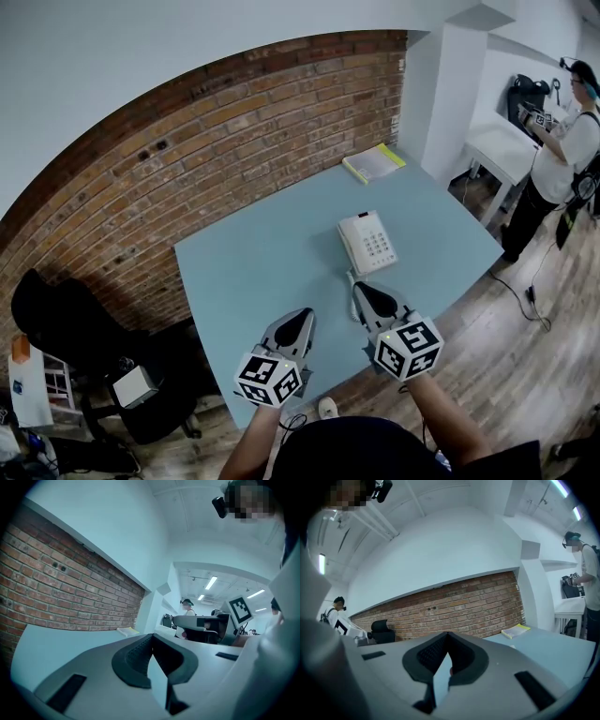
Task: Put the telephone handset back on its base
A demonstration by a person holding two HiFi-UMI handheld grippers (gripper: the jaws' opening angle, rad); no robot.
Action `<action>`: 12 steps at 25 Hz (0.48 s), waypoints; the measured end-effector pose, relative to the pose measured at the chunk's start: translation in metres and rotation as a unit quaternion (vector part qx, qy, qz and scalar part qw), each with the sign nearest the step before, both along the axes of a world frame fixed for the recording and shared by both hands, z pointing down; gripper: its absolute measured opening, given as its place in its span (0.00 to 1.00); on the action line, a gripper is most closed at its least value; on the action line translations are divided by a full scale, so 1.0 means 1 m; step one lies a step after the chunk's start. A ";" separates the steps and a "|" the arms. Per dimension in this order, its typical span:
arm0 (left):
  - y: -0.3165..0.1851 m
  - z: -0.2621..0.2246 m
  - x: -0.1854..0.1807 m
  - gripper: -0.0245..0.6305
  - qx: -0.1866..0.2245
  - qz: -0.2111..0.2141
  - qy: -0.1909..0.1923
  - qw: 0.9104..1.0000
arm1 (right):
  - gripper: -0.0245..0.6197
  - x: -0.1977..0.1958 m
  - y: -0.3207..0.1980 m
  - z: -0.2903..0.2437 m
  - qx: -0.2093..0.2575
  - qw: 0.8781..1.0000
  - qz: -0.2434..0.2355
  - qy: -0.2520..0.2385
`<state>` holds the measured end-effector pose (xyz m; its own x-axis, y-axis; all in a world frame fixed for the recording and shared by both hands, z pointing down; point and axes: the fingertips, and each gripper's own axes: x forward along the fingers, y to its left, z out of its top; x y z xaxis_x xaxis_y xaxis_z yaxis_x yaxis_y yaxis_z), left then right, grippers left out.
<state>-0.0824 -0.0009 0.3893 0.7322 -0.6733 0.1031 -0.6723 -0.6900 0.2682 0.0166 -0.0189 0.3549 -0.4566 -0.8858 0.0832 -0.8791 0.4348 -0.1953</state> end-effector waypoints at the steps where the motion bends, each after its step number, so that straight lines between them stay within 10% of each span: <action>1: 0.004 -0.002 0.003 0.05 -0.001 0.000 0.006 1.000 | 0.06 0.002 0.004 -0.001 0.001 1.000 -0.002 -0.001; 12: 0.040 -0.017 0.021 0.05 0.004 -0.010 0.020 1.000 | 0.06 0.021 0.041 -0.008 0.004 1.000 -0.014 -0.019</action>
<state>-0.0611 0.0394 0.3726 0.7214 -0.6891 0.0689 -0.6755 -0.6783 0.2893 0.0373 0.0220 0.3469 -0.4831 -0.8736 0.0594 -0.8592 0.4599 -0.2244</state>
